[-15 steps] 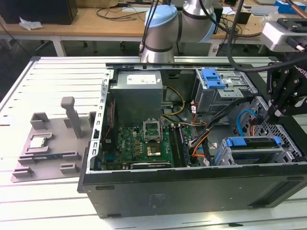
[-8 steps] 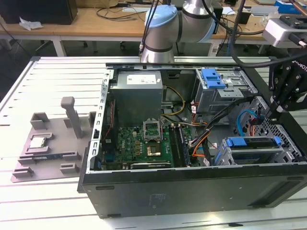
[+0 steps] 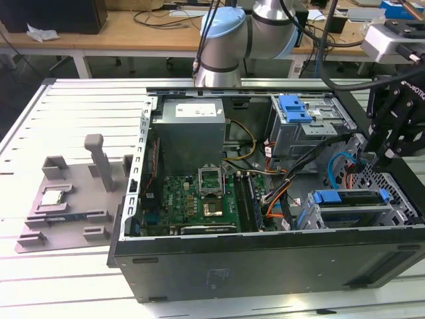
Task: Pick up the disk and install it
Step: 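Insert the first disk wire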
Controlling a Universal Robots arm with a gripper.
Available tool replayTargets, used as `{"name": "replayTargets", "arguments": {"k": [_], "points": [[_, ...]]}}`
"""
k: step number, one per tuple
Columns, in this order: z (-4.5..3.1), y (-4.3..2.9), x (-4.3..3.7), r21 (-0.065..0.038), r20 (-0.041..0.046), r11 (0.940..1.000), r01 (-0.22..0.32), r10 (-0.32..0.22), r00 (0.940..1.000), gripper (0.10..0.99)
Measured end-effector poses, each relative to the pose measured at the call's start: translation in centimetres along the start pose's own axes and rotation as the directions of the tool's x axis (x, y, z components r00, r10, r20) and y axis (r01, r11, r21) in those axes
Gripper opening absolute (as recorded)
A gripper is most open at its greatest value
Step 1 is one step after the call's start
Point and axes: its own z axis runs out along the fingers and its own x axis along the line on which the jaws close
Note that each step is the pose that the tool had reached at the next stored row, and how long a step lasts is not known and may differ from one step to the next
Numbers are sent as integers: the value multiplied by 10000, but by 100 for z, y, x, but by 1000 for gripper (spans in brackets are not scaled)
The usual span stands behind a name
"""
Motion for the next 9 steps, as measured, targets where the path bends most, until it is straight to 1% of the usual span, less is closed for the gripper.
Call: {"name": "replayTargets", "arguments": {"k": [2,3,5,6,8,9], "points": [[25,-26,-77,-2,-7,10000,-1,1,10000,361],[60,-44,-140,-5,-9,10000,0,0,10000,361],[98,-59,-202,-8,-14,10000,0,0,10000,361],[138,-69,-254,-10,-19,10000,0,0,10000,361],[175,-70,-262,-11,-20,10000,-1,1,10000,361],[211,-71,-263,-10,-25,10000,-1,1,10000,361]]}}
